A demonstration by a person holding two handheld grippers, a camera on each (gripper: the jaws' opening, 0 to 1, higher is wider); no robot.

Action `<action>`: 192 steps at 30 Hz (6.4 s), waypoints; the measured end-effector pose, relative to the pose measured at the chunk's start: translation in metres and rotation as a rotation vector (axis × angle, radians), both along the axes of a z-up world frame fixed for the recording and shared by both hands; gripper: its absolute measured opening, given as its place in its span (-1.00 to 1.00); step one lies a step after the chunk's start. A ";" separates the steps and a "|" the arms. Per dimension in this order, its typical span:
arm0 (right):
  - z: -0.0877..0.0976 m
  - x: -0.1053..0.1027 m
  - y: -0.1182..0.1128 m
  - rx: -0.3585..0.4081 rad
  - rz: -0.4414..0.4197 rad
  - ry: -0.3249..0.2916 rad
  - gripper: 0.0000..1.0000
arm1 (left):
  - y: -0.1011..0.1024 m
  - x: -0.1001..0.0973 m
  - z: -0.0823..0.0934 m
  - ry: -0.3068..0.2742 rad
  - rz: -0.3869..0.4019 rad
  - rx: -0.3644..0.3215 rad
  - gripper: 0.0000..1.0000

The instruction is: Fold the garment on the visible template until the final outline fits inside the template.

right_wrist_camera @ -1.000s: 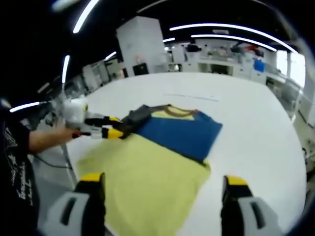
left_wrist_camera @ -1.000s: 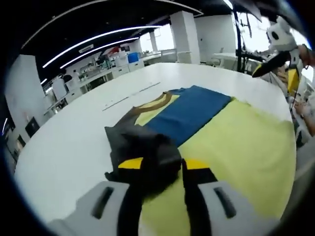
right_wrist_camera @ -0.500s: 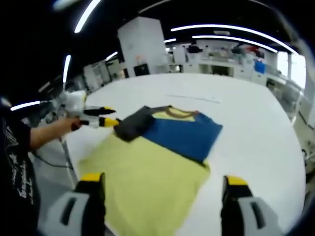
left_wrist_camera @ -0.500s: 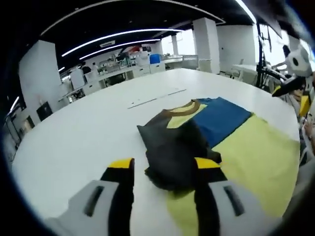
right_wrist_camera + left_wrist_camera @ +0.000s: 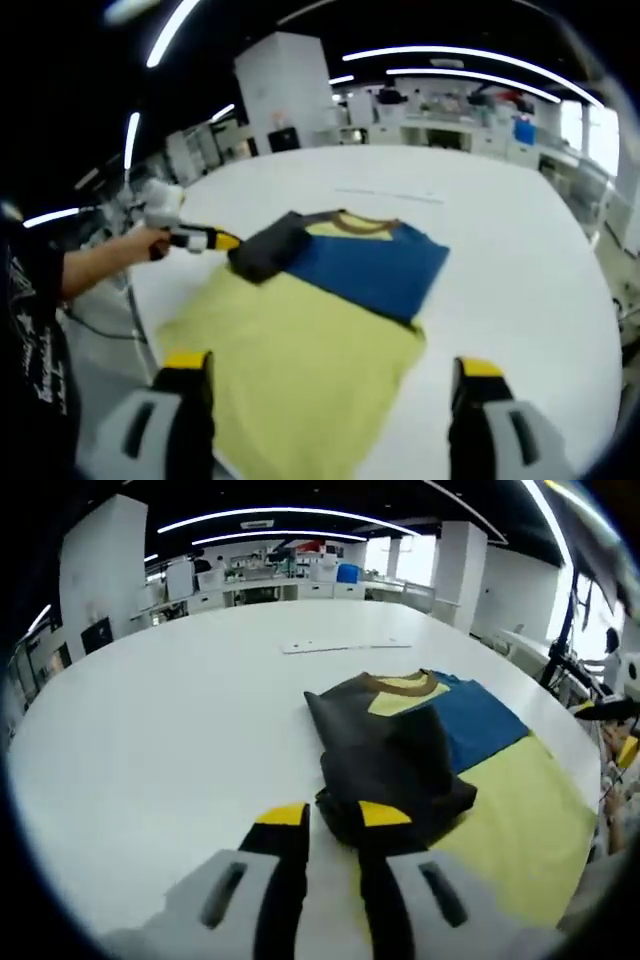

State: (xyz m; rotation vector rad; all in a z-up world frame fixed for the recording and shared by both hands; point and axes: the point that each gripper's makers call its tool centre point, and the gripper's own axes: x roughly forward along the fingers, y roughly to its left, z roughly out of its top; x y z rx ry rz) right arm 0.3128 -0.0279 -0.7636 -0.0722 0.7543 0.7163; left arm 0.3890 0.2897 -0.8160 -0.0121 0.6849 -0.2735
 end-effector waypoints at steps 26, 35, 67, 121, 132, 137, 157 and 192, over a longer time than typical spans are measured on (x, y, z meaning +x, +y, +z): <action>0.002 -0.002 0.009 -0.002 0.018 0.000 0.98 | 0.054 -0.004 0.046 -0.144 0.099 0.039 -1.00; 0.003 -0.002 0.013 -0.004 0.036 -0.006 0.98 | 0.084 -0.014 0.052 -0.182 0.132 0.085 -1.00; 0.002 -0.007 0.014 -0.007 0.055 -0.001 0.98 | 0.198 -0.062 0.023 -0.150 0.429 0.074 -1.00; 0.007 -0.022 0.011 0.015 0.046 0.011 0.98 | 0.257 -0.092 -0.021 0.011 0.552 0.130 -0.54; 0.003 -0.023 0.011 0.011 0.041 0.021 0.98 | 0.261 -0.093 -0.026 0.057 0.604 0.079 -0.77; 0.003 -0.022 0.010 0.013 0.043 0.020 0.98 | 0.259 -0.091 -0.027 0.072 0.589 0.088 -0.97; 0.003 -0.030 0.015 0.018 0.073 0.020 0.98 | 0.239 -0.079 -0.004 0.021 0.520 0.119 -0.99; 0.004 -0.041 0.031 0.018 0.155 0.006 0.98 | 0.148 -0.026 0.041 -0.064 0.334 0.038 -0.99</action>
